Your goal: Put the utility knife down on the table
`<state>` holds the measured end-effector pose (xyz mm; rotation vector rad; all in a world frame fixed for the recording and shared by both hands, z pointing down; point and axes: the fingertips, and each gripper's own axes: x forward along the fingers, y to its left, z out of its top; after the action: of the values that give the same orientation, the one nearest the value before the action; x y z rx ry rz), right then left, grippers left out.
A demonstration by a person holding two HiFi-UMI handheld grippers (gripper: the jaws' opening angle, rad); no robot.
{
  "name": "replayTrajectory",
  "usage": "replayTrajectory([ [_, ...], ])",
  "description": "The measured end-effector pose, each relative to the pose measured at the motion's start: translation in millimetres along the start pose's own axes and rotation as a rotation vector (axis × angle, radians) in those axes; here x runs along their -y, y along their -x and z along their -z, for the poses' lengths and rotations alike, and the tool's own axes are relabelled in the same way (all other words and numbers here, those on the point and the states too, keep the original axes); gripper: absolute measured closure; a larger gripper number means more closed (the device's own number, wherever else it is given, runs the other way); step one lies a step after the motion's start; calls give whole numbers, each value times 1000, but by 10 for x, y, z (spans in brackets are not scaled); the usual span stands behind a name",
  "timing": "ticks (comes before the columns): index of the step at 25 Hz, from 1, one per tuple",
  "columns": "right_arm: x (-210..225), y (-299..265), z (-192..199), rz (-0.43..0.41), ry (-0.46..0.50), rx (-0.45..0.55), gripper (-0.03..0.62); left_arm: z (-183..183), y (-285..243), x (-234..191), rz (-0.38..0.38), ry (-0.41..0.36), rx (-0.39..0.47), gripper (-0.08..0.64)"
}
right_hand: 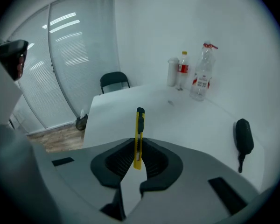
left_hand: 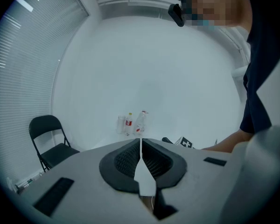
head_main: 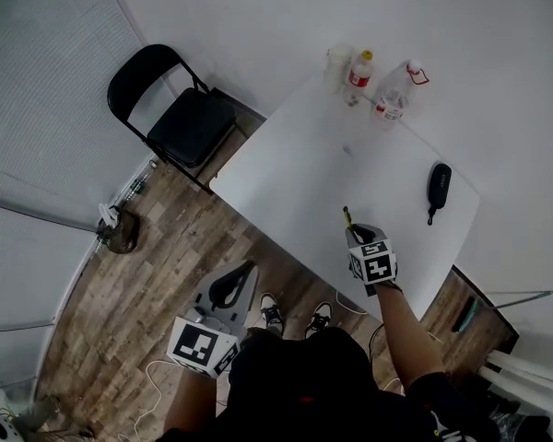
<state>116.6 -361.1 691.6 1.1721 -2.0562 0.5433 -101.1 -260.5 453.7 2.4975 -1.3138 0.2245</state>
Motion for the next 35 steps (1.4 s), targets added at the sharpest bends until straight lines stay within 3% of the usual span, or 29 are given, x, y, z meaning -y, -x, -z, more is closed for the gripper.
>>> replayTrajectory([
  [8,1,-432,322,-36,36,-187,534,94,-53,-20,20,-4,1,529],
  [18,-61,-519,556,-31,39,-254,534,280,-108,-101,12,29,-42,529],
  [24,-21,-504,524,-24,23,-244,529,288,-116,-197,5,52,-47,529],
  [29,-10,-448,454,-8,5,-217,482,256,-128,-224,14,55,-43,529],
  [35,-44,21,-105,22,-71,4,491,174,-62,-231,41,21,-14,529],
])
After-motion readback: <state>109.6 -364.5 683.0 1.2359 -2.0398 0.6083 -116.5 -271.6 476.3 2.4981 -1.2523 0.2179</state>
